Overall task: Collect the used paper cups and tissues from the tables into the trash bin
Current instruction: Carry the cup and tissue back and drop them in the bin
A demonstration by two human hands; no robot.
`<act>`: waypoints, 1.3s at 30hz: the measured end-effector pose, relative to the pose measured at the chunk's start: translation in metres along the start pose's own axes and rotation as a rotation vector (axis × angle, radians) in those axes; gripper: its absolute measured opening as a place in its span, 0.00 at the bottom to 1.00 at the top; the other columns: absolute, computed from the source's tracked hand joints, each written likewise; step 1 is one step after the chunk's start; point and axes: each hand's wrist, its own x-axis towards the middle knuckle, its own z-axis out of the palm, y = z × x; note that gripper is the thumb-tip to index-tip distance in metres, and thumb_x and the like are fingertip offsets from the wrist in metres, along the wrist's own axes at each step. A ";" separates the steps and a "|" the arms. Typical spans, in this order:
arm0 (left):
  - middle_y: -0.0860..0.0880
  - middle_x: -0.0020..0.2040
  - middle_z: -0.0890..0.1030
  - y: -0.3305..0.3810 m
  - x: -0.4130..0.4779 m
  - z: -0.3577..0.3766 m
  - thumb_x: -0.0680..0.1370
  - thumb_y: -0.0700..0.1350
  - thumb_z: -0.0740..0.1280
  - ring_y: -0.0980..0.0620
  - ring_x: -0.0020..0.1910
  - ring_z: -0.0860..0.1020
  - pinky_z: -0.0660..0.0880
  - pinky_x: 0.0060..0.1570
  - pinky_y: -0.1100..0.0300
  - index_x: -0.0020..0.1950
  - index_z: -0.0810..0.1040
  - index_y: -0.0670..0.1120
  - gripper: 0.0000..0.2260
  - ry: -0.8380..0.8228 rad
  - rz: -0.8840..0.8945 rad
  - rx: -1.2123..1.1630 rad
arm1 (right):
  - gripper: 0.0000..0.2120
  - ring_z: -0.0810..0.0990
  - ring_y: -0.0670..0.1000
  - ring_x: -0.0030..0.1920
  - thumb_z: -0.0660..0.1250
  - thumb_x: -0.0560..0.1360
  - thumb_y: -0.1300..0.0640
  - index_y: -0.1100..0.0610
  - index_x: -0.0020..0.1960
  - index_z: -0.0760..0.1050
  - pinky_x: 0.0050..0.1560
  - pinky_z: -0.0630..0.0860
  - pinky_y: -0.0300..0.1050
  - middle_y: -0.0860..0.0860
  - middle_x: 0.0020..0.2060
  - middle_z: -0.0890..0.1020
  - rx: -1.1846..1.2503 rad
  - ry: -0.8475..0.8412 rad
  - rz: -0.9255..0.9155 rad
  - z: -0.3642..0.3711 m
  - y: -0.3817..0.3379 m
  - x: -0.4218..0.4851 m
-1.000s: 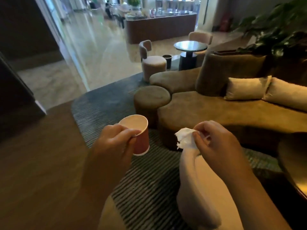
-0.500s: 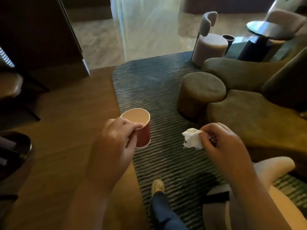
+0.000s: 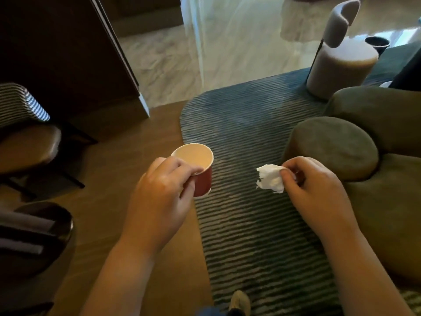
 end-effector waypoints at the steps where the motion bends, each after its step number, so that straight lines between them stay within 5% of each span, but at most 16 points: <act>1: 0.52 0.47 0.78 -0.005 0.017 0.006 0.73 0.40 0.70 0.55 0.49 0.72 0.71 0.43 0.62 0.55 0.80 0.47 0.11 -0.005 -0.005 -0.010 | 0.02 0.75 0.39 0.42 0.66 0.76 0.55 0.52 0.47 0.76 0.37 0.70 0.31 0.42 0.42 0.77 0.003 -0.009 -0.002 0.004 0.003 0.020; 8: 0.53 0.47 0.77 -0.056 0.157 0.072 0.74 0.40 0.69 0.54 0.48 0.71 0.68 0.44 0.63 0.55 0.80 0.47 0.11 -0.018 -0.017 -0.025 | 0.02 0.75 0.38 0.43 0.65 0.76 0.54 0.50 0.47 0.77 0.39 0.71 0.31 0.40 0.41 0.76 -0.007 -0.077 0.002 0.041 0.043 0.163; 16: 0.51 0.47 0.78 -0.099 0.382 0.148 0.73 0.39 0.70 0.48 0.48 0.73 0.73 0.42 0.52 0.55 0.81 0.46 0.11 -0.050 0.130 -0.096 | 0.04 0.74 0.41 0.39 0.65 0.76 0.53 0.52 0.48 0.77 0.36 0.67 0.29 0.44 0.42 0.77 -0.143 0.083 0.027 0.050 0.088 0.367; 33: 0.50 0.47 0.78 -0.066 0.776 0.319 0.73 0.40 0.70 0.47 0.49 0.74 0.75 0.46 0.49 0.54 0.81 0.46 0.11 -0.073 0.246 -0.137 | 0.03 0.75 0.39 0.40 0.66 0.76 0.58 0.55 0.48 0.77 0.38 0.69 0.27 0.45 0.41 0.76 -0.067 0.293 0.149 -0.009 0.288 0.711; 39: 0.51 0.46 0.78 -0.055 0.898 0.371 0.72 0.39 0.71 0.50 0.47 0.74 0.72 0.44 0.57 0.54 0.81 0.46 0.12 -0.083 0.219 -0.132 | 0.04 0.74 0.43 0.39 0.65 0.77 0.57 0.57 0.49 0.77 0.40 0.67 0.25 0.49 0.43 0.78 -0.212 0.419 0.169 -0.052 0.355 0.835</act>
